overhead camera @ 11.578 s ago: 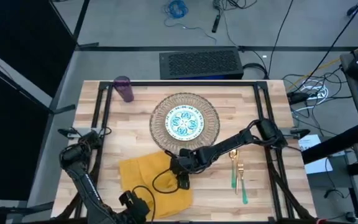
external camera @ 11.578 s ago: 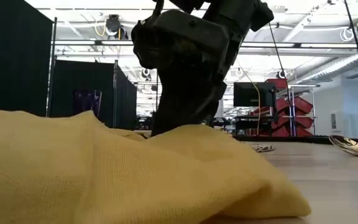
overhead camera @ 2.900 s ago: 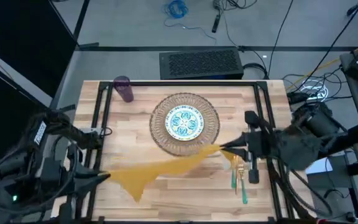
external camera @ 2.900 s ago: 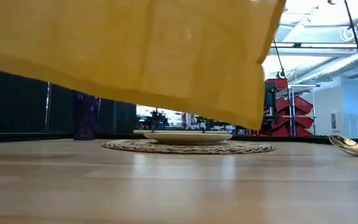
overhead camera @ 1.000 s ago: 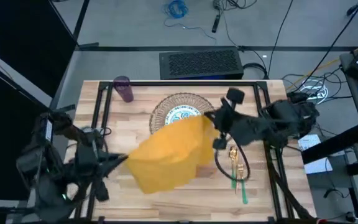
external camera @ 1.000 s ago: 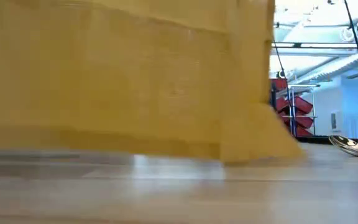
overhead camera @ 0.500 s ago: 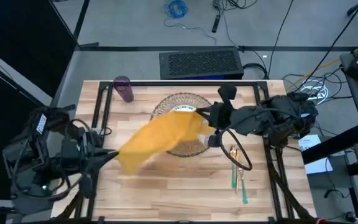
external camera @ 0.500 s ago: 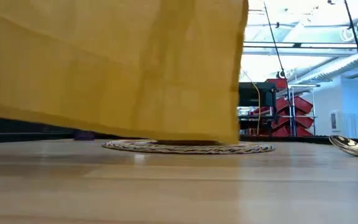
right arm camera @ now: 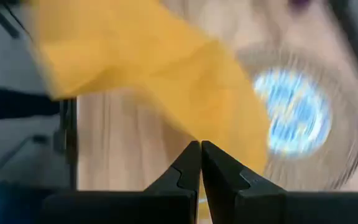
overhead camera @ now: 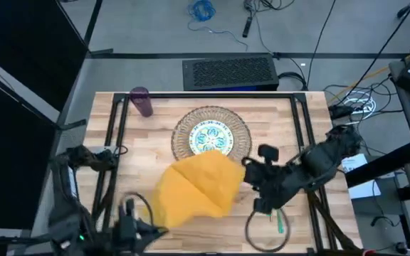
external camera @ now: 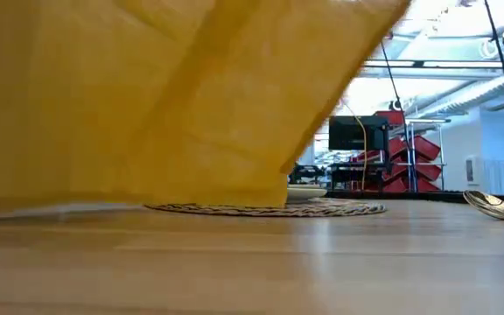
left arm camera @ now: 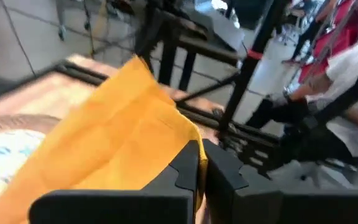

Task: Set table place
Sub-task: Fold the yellow table napkin

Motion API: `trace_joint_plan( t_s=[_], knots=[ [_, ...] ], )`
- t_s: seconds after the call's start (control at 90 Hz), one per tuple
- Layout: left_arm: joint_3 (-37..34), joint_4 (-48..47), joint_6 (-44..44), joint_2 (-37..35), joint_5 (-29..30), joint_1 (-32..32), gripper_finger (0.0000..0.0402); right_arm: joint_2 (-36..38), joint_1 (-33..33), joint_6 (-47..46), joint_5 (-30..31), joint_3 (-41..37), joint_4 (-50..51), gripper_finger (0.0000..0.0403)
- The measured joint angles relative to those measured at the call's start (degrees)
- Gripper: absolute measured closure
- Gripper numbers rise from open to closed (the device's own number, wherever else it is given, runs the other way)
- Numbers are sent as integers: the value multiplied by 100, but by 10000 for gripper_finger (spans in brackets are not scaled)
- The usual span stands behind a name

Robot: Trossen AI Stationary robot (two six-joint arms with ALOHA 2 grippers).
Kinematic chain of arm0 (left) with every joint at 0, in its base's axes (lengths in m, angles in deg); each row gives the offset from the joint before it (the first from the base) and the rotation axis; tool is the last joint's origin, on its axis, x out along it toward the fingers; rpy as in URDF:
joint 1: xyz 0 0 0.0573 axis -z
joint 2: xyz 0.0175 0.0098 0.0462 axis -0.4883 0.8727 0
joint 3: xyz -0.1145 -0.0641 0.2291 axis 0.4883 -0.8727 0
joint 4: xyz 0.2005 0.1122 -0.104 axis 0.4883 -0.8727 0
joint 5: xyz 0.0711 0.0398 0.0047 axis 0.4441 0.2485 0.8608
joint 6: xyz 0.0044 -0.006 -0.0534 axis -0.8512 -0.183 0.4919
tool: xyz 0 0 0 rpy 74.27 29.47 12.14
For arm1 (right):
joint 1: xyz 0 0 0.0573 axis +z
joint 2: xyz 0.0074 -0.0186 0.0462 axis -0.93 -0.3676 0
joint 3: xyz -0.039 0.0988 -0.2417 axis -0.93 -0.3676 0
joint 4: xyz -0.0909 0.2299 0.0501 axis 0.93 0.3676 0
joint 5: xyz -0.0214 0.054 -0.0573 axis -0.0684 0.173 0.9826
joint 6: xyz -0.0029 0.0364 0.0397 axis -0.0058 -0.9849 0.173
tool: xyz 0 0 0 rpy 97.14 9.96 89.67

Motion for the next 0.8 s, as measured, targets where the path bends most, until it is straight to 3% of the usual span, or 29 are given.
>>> trace_joint_plan(
  t_s=[0.144, 0.467, 0.633, 0.8],
  knots=[
    [-2, 631, -6, 491, -563, -249, 402, -83, 211, -638, 112, -852, -161, 403],
    [-2, 1319, 1, 1327, -1617, -616, 402, -120, 338, -1184, -765, -3178, -1479, 394],
    [-2, 1366, -48, 1601, -2620, -925, 402, -116, 377, -1446, -1102, -3728, -1878, 350],
    [-7, 1523, -617, 1706, -3355, -1186, 402, -107, 636, -1992, -1151, -3764, -2012, 286]
  ],
)
